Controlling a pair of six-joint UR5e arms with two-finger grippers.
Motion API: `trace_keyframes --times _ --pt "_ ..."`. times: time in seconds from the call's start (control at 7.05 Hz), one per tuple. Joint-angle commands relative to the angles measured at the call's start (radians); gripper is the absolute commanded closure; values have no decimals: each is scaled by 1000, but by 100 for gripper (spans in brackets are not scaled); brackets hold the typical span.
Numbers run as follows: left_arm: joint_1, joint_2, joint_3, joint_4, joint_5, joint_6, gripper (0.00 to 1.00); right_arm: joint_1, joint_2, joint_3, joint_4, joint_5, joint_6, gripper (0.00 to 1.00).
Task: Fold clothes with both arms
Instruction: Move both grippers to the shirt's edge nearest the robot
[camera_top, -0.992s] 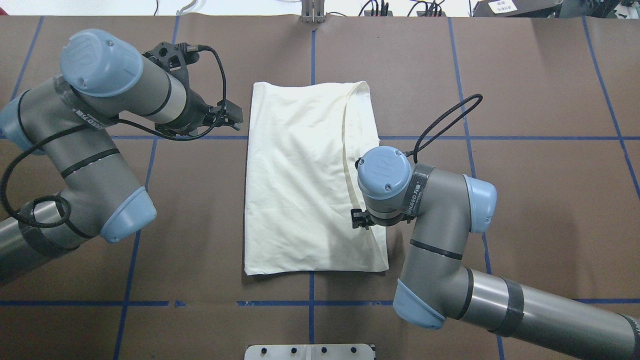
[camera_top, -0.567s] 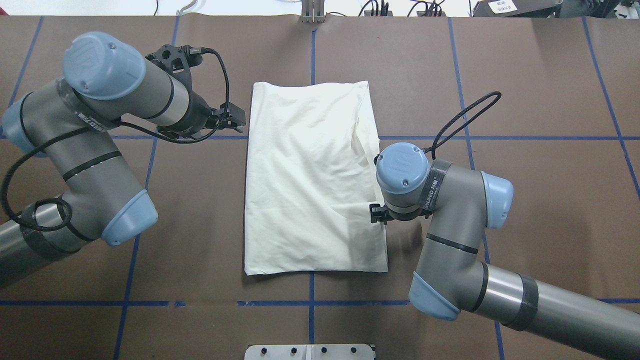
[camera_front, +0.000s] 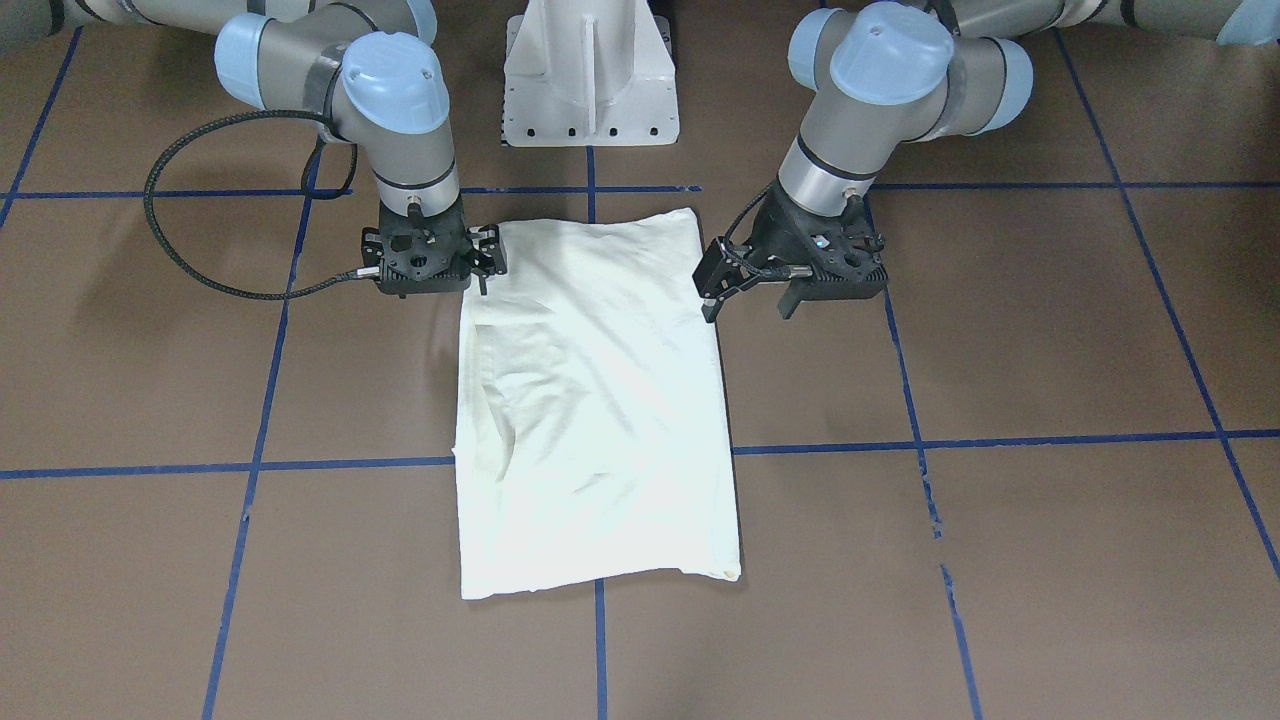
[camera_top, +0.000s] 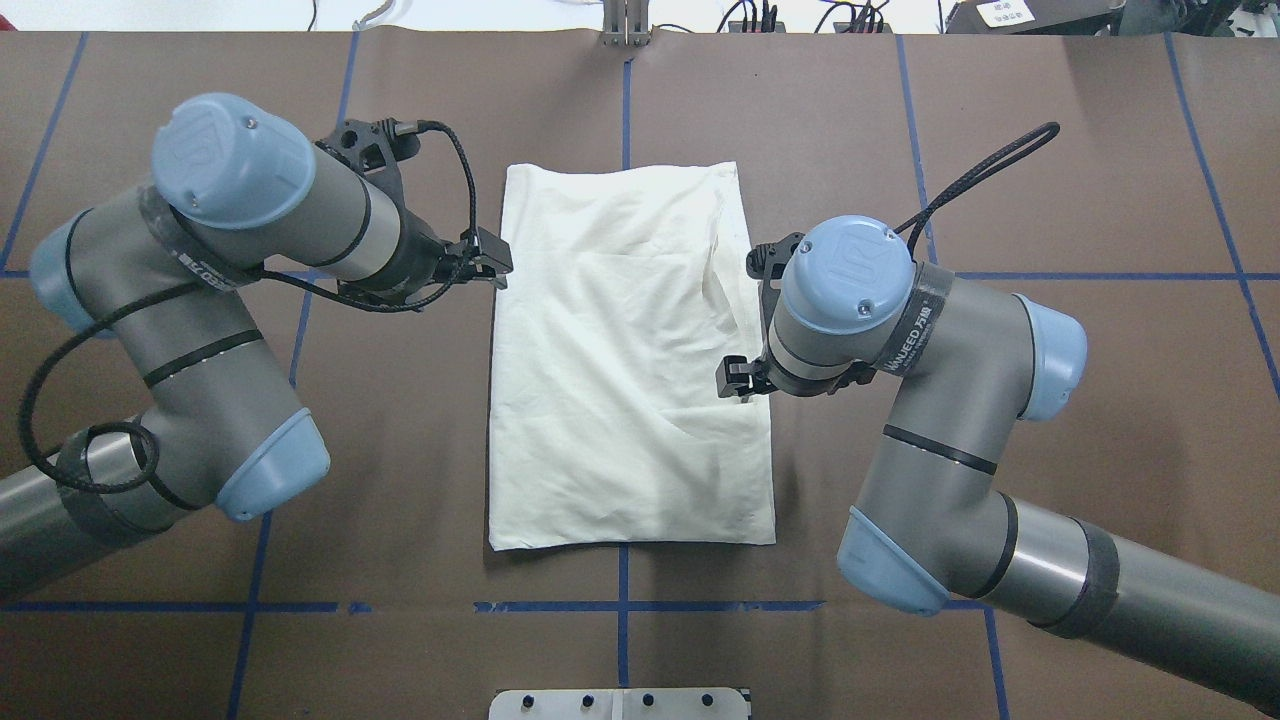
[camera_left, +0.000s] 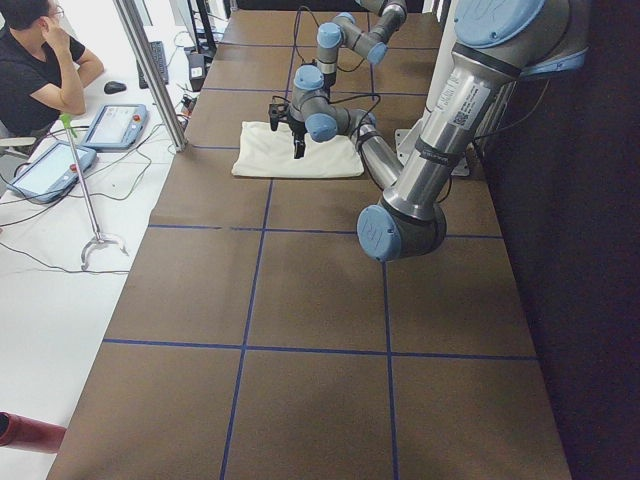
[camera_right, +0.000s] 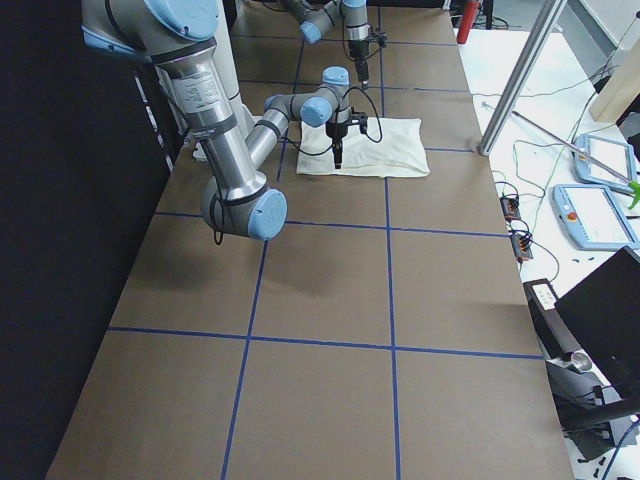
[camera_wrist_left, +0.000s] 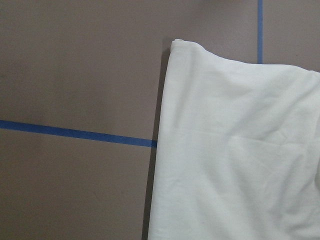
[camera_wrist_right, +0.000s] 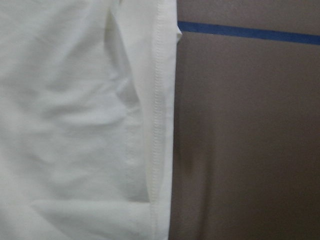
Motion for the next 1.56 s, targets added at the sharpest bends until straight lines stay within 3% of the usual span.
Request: trace_keyframes --times 0.0,0.14,0.57,1.42 --pt "147 11 -33 2 8 -301 1 5 -14 18 146 49 98 0" --pt "216 11 -36 13 44 -434 12 4 -13 34 155 70 179 0" --pt "330 77 -36 54 163 -555 21 -18 -13 53 163 86 237 0" --pt "377 91 -33 56 170 -572 40 -22 -13 50 163 84 237 0"
